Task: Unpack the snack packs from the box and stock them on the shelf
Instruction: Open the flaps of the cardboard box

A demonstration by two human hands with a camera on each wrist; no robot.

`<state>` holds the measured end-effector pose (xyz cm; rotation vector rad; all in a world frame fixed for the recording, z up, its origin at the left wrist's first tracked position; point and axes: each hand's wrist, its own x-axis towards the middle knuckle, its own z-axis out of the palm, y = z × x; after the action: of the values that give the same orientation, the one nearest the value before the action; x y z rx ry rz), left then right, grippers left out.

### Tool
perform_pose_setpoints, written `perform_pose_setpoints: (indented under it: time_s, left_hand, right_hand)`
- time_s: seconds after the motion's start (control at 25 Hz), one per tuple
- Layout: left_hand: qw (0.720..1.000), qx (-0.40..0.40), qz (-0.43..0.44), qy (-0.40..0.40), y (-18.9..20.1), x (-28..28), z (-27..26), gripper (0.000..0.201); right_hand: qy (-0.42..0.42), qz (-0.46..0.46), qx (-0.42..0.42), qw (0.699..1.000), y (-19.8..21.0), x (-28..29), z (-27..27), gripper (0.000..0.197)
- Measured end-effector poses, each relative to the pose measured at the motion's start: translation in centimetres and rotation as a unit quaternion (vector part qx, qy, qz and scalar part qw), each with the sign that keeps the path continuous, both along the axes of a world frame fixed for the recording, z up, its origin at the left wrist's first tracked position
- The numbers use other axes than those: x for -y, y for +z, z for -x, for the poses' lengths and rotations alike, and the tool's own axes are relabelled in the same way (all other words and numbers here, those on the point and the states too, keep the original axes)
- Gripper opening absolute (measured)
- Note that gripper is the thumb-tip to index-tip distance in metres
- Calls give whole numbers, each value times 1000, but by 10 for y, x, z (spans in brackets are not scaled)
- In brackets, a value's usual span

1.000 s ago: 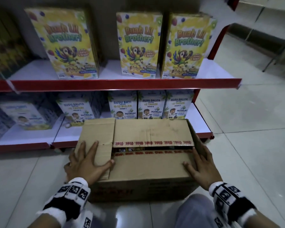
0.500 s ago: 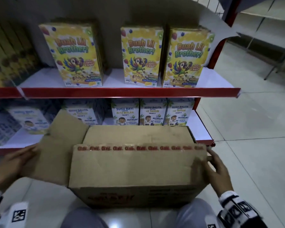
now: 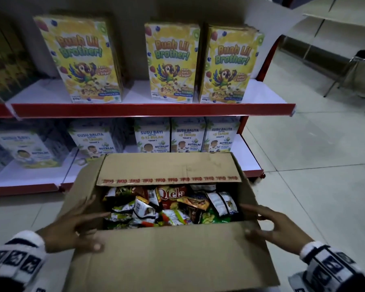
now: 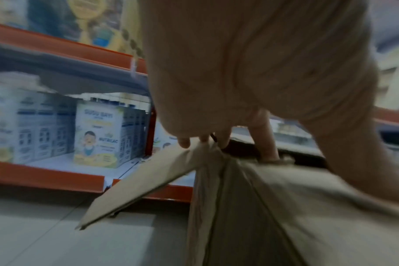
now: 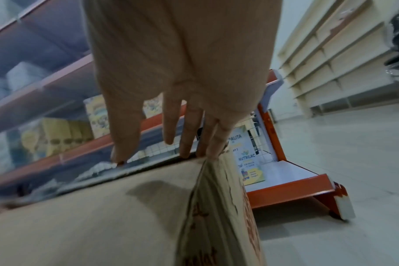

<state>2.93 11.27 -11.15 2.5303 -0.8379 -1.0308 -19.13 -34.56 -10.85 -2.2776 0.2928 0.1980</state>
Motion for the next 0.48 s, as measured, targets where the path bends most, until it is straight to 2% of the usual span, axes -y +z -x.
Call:
perform_pose_setpoints:
  time_s: [0.04,0.08,0.12,0.16,0.2,0.24,0.36,0.4,0.48]
  left_hand:
    - [998,17,-51,-39,-4,8,3,130]
    - [995,38,-81,-48,-9,12,5,138]
    - [993,58,-93,-37,-15,14,8,139]
    - [993,65,-96,-34,-18,15,11,135]
    - [993,66,-97,-28,-19,15,13,130]
    - [995,67,-77,-13,-23,13,12,124]
    - [998,49,-23,42,-23,11,12,92]
    - [996,56,10,71,-24,12,10,74]
    - [974,151,97,141,-26,21,-2,26]
  right_hand:
    - [39,94,-32,994,-5,-3,-4,58]
    - [85,207,-47,973,-15,-4,-9,59]
    - [121,300,-63,944,-21,-7,-13,55]
    - [141,352,-60,923,-27,-8,-16,50]
    - [154,367,-59,916,-30,-8,-17,44]
    - [158,355,-49,920,-32,-7,-19,40]
    - [93,260,-67,959,-23,-7,-32,39]
    - [61,231,-56,969,-20,-8,-43,37]
    - [31,187,-47,981,-20,-14,-71,37]
